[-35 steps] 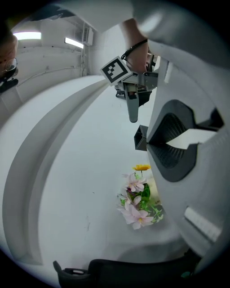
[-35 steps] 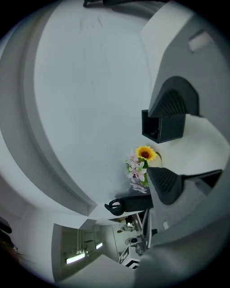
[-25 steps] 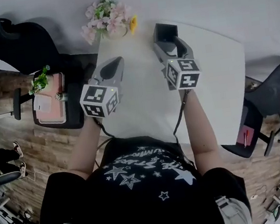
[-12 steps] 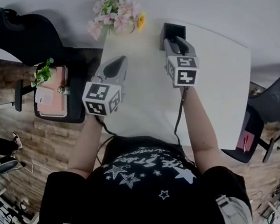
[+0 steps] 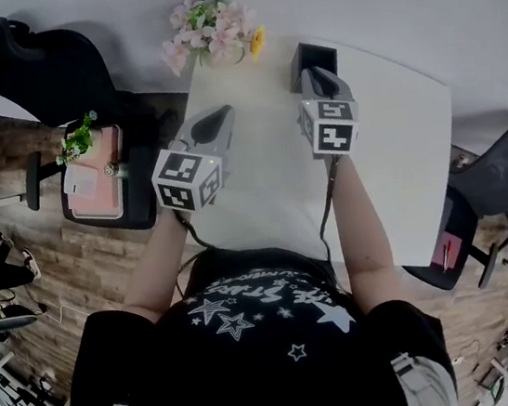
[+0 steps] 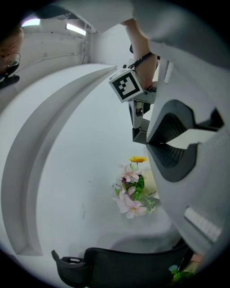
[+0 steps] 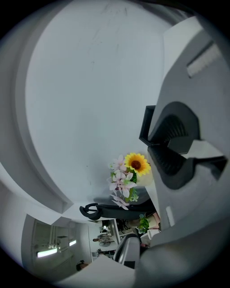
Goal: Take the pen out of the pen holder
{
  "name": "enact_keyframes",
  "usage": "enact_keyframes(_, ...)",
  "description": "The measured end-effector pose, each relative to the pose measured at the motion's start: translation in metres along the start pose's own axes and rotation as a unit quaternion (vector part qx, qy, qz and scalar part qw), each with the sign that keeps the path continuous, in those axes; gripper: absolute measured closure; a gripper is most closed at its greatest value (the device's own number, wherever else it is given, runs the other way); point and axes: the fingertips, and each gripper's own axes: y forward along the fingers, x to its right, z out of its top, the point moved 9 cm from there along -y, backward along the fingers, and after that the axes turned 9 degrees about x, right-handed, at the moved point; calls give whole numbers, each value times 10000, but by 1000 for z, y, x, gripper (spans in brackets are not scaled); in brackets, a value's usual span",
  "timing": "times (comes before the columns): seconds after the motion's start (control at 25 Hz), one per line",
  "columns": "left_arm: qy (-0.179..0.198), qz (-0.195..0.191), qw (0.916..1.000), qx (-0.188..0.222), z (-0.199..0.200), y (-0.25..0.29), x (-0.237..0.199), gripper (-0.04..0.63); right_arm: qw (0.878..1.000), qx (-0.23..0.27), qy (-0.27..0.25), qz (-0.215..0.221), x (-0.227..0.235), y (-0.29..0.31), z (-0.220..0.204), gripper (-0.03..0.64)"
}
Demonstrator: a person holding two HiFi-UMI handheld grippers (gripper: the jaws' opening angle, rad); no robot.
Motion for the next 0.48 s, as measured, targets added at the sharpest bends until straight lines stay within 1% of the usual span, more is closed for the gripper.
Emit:
enact_keyframes(0.32, 10, -379, 9992, 115, 7, -8, -5, 584, 9991, 270, -34, -327, -8, -24, 21, 577)
enact_keyframes(0.48, -80, -733, 9971, 198, 8, -11, -5, 584, 9960, 567, 182, -668, -11, -49, 31, 577)
